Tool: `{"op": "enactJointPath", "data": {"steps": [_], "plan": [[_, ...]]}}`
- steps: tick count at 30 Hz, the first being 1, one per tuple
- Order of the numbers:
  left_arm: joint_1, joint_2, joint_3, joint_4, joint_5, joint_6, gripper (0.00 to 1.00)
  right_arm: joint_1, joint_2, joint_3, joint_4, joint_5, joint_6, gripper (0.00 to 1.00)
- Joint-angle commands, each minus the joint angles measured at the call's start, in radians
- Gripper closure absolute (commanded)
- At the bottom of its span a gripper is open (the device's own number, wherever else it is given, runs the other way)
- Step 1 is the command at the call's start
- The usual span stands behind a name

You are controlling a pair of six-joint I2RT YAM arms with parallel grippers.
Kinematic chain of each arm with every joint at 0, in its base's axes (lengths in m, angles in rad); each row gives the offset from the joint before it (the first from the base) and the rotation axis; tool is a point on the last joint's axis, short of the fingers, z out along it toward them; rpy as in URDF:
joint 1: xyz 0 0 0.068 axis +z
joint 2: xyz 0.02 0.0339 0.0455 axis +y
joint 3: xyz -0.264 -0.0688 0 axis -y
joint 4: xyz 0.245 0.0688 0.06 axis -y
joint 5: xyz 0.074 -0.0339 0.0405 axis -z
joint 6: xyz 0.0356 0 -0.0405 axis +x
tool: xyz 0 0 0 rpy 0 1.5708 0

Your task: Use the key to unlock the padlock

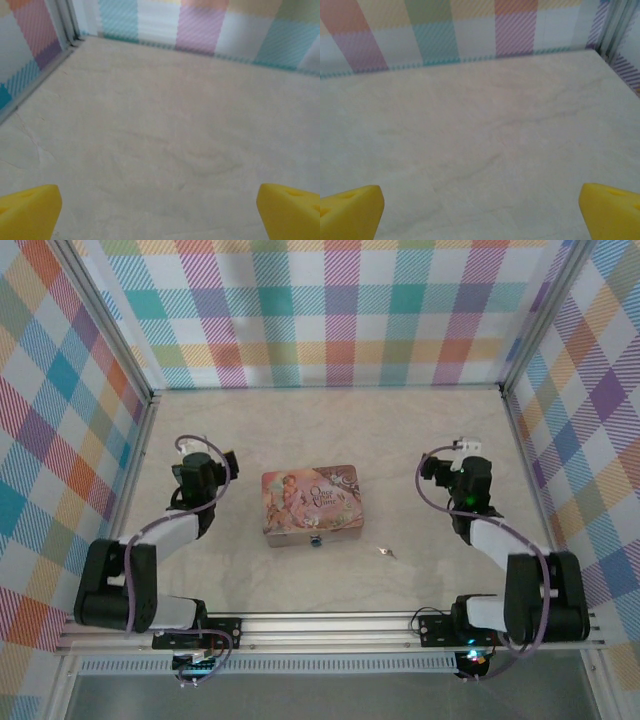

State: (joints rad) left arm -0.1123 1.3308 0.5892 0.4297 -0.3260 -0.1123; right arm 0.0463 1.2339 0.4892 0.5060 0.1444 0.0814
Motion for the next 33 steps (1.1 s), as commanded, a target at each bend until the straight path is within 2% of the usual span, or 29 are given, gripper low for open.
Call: {"op": "enactJointPath", "data": {"steps": [1, 3, 4, 5, 7, 10, 12, 15, 21, 26, 33], "plan": [[0.015, -0.068, 0.073, -0.234, -0.015, -0.234, 0.00, 0.005, -0.116, 0.031, -0.153, -0.058, 0.159, 0.00], [0.016, -0.083, 0.152, -0.440, -0.024, -0.423, 0.00, 0.004, -0.200, 0.089, -0.347, -0.047, 0.369, 0.00], [0.021, -0.081, 0.181, -0.496, 0.031, -0.436, 0.00, 0.002, -0.224, 0.111, -0.442, -0.037, 0.467, 0.00], [0.022, -0.078, 0.199, -0.522, 0.124, -0.429, 0.00, -0.005, -0.242, 0.114, -0.464, -0.088, 0.503, 0.00], [0.016, -0.077, 0.206, -0.552, 0.292, -0.454, 0.00, -0.007, -0.255, 0.110, -0.444, -0.216, 0.540, 0.00], [-0.013, -0.110, 0.174, -0.581, 0.435, -0.490, 0.07, -0.007, -0.220, 0.167, -0.527, -0.423, 0.546, 0.01], [-0.038, -0.153, 0.131, -0.586, 0.510, -0.506, 0.07, -0.004, -0.171, 0.195, -0.572, -0.570, 0.557, 0.13], [-0.073, -0.200, 0.075, -0.585, 0.607, -0.535, 0.07, 0.033, -0.137, 0.198, -0.605, -0.654, 0.568, 0.18], [-0.169, -0.255, -0.029, -0.515, 0.690, -0.597, 0.10, 0.167, -0.125, 0.158, -0.630, -0.621, 0.565, 0.24], [-0.266, -0.260, -0.052, -0.480, 0.654, -0.617, 0.17, 0.287, -0.063, 0.130, -0.597, -0.581, 0.587, 0.28], [-0.319, -0.235, -0.053, -0.437, 0.642, -0.639, 0.22, 0.397, 0.050, 0.131, -0.546, -0.560, 0.605, 0.36]]}}
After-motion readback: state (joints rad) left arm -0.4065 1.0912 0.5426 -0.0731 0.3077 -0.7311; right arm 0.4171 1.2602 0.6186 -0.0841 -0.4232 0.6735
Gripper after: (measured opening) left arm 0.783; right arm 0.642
